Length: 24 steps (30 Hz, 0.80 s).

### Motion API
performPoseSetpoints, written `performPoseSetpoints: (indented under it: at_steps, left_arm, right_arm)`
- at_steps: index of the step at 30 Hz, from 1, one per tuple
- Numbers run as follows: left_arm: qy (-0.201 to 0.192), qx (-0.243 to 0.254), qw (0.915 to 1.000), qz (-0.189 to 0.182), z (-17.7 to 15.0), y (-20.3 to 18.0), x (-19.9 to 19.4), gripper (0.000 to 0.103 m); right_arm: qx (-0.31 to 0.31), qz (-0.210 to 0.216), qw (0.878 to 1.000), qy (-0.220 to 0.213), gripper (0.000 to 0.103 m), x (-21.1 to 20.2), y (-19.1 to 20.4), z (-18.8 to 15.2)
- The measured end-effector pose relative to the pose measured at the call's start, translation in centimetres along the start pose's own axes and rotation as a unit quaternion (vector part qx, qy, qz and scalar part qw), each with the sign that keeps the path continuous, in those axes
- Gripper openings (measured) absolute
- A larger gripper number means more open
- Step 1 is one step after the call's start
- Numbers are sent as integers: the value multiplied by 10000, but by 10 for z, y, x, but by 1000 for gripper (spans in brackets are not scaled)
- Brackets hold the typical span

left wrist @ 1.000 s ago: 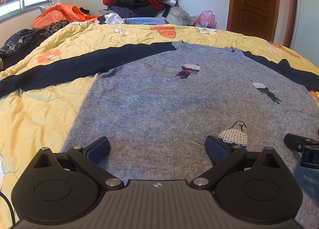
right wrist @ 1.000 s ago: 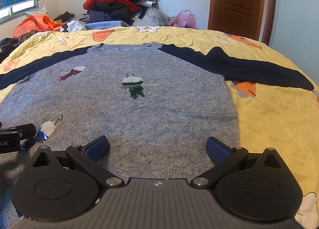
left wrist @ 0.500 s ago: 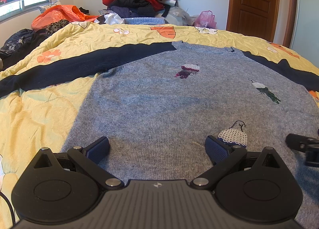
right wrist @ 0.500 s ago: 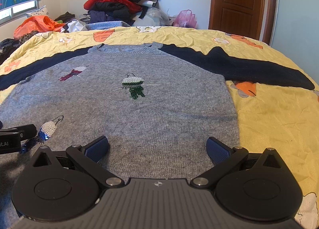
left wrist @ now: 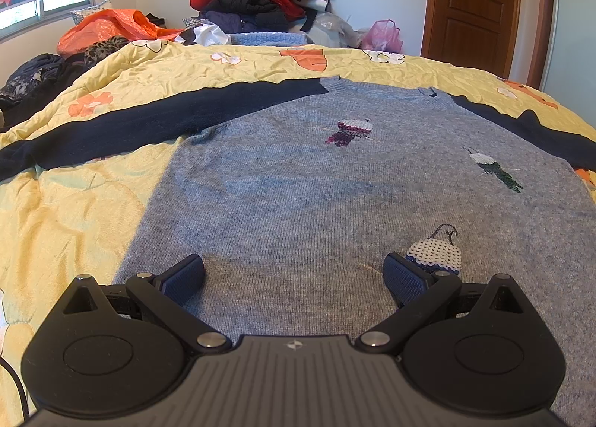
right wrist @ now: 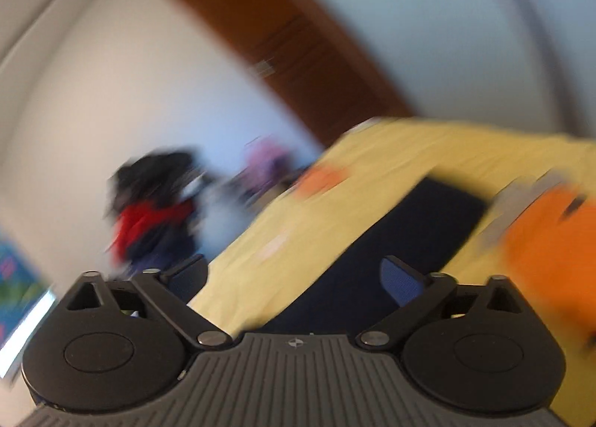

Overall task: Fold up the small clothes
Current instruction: 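Grasp a navy sleeve with the right tool and lay it across the body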

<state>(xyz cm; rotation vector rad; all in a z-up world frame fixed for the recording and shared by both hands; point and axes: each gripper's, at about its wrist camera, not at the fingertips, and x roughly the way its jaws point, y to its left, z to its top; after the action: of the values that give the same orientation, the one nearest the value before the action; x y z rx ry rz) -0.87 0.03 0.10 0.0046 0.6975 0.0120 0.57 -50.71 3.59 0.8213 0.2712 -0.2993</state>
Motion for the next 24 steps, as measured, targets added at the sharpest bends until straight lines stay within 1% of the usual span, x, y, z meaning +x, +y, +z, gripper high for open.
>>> performPoseSetpoints:
  at_steps: [2,4,7,8,9,12,14,15,16,18,19,20,21,23,24]
  left_arm:
    - [-1,-1,10000,-1,0,0,0,103]
    - [-1,-1,10000,0,0,0,0,103]
    - [-1,-3,10000,-4,0,0,0,103]
    - [-1,-5,10000,-6,0,0,0,103]
    - [-2,-3,10000,-4,0,0,0,103]
    - [0,-5,10000,-6,0,0,1,103]
    - [1,-5,10000,-9,1,-1,2,103]
    - [1,-4,10000,-9,1,0,2,103]
    - [2,-4,10000,-9,1,0,1,103]
    - [1,-6,10000,-11,1,-1,2,103]
    - [0,-6,10000,-9,1,0,2,103]
    - [1,-7,10000,-9,1,0,2,103]
    - [0,-11,10000,-13,1,-1,2,103]
    - [-3,-21,10000,-23,2,-1,3,103]
    - [-4,-26,10000,-29,2,-1,3,103]
  right_arm:
    - [353,-379,9986,47,91,18,-25,11]
    - [671,-483,9965,76,87,31,-44,12]
    - [907,-622,9937,192,86,46,-59,8]
    - [925,-618,9935,224,86,50,-60,5]
    - [835,-539,9949,149,86,51,-59,8]
    - [507,-586,9970,32,85,56,-54,6]
    - [336,-724,9968,-20,69,61,-53,10]
    - [235,-902,9956,21,33,65,-54,11]
    - [162,-1131,9934,75,13,68,-54,11]
    - [36,-1118,9936,-120,12,66,-49,8]
    - [-89,-1032,9944,-217,12,61,-40,6]
    - [-300,-934,9948,-271,12,56,-27,3]
    - [-644,-824,9940,-314,12,53,-8,-2]
    - [-1333,-411,9895,-374,12,36,37,-23]
    - [-1527,-88,9877,-320,12,27,60,-38]
